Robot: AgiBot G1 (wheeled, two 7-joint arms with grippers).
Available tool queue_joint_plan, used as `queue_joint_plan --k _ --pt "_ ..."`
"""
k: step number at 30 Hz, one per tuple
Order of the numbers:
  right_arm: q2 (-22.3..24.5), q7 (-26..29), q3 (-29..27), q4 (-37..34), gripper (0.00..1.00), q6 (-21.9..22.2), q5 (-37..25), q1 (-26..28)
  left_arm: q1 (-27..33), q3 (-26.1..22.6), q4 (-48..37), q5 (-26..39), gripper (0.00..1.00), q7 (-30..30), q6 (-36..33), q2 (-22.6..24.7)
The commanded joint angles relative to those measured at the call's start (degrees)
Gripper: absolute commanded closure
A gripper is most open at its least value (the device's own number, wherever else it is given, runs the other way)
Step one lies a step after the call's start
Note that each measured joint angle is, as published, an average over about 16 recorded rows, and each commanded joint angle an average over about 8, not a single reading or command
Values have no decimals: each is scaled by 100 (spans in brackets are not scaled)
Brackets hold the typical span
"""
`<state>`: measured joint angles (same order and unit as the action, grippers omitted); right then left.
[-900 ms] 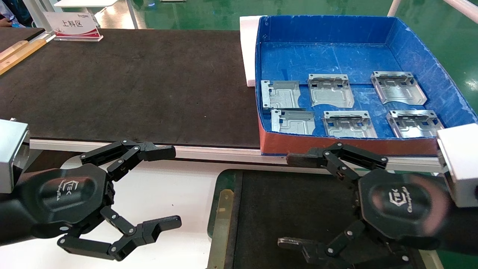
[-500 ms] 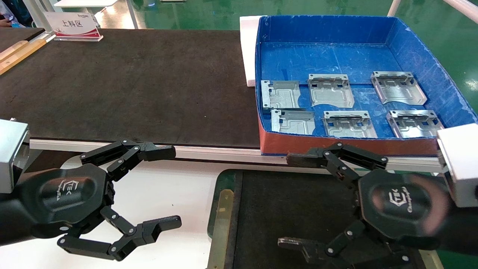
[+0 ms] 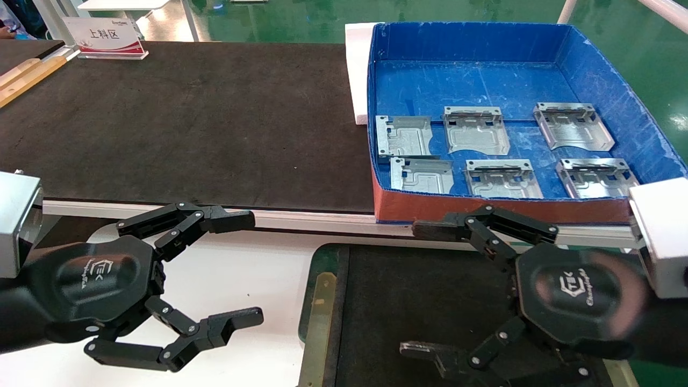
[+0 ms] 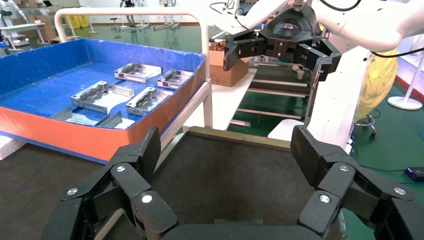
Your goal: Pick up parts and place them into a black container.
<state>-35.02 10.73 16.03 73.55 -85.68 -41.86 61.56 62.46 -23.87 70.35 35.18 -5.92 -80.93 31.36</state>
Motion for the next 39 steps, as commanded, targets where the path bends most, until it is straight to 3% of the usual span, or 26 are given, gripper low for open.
queue_joint_plan --k 1,39 --pt "0 0 0 0 0 0 0 0 0 0 0 0 100 0 0 0" --pt "0 0 0 0 0 0 0 0 0 0 0 0 100 0 0 0"
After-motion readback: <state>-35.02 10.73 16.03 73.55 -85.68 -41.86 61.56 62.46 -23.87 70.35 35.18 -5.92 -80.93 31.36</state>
